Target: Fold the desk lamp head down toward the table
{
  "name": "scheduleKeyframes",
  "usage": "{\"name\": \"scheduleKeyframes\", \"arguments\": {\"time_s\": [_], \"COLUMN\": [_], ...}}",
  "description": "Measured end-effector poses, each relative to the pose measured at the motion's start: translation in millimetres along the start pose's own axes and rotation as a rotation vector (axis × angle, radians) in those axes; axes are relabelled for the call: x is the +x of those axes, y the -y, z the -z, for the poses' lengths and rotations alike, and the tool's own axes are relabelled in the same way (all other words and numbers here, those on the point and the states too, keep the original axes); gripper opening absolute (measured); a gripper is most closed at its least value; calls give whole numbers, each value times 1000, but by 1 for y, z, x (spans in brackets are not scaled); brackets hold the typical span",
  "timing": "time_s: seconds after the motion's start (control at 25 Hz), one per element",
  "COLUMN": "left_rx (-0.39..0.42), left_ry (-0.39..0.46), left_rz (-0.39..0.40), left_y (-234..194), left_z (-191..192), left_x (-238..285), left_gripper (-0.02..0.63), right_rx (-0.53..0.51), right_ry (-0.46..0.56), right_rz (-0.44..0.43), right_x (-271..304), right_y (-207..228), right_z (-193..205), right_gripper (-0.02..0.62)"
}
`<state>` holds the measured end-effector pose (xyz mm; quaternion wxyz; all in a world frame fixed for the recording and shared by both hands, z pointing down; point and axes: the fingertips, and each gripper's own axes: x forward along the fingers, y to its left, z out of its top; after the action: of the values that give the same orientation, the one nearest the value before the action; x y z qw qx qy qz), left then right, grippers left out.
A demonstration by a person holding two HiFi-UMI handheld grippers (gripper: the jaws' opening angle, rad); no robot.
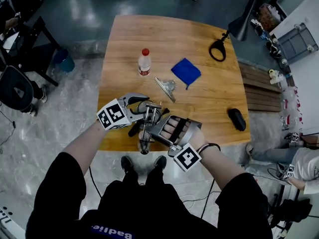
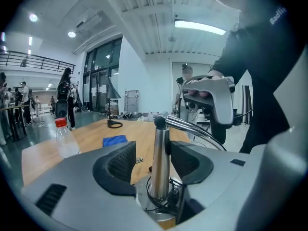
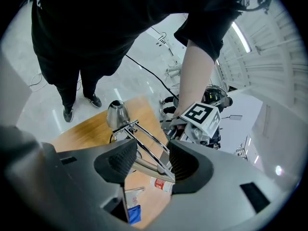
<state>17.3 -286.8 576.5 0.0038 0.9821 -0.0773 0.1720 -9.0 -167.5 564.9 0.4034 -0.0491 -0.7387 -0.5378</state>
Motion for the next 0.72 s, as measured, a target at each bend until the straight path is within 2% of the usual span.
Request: {"name": "scheduleKeyframes", "arguments": {"time_s": [0.16,0.28,0.4,0.56,0.72], "left_rx": [-8,-46,-119,-189,-221], "left_ry": [3,26,79,163,221], "left_rz": [-5,-41,-99,-179,-257], "left_y": [-4,-10,-11,15,67], "left_z": [3,7,5,-17,-43], "left_x": [-19,-37,-61,-88,-104], "left_gripper": [215,215,215,215,214], "right_rx": [40,163,414,785,978], "right_ry": [-17,-52,-81,-38,24], "right_rz": [-17,-12,87,243,321], "right_x": [-8,-17,-29,-50,-71], "right_y": [5,10,21,28,16], "right_z": [-7,-15,-24,-39,-52], "right_gripper": [196,196,196,196,196]}}
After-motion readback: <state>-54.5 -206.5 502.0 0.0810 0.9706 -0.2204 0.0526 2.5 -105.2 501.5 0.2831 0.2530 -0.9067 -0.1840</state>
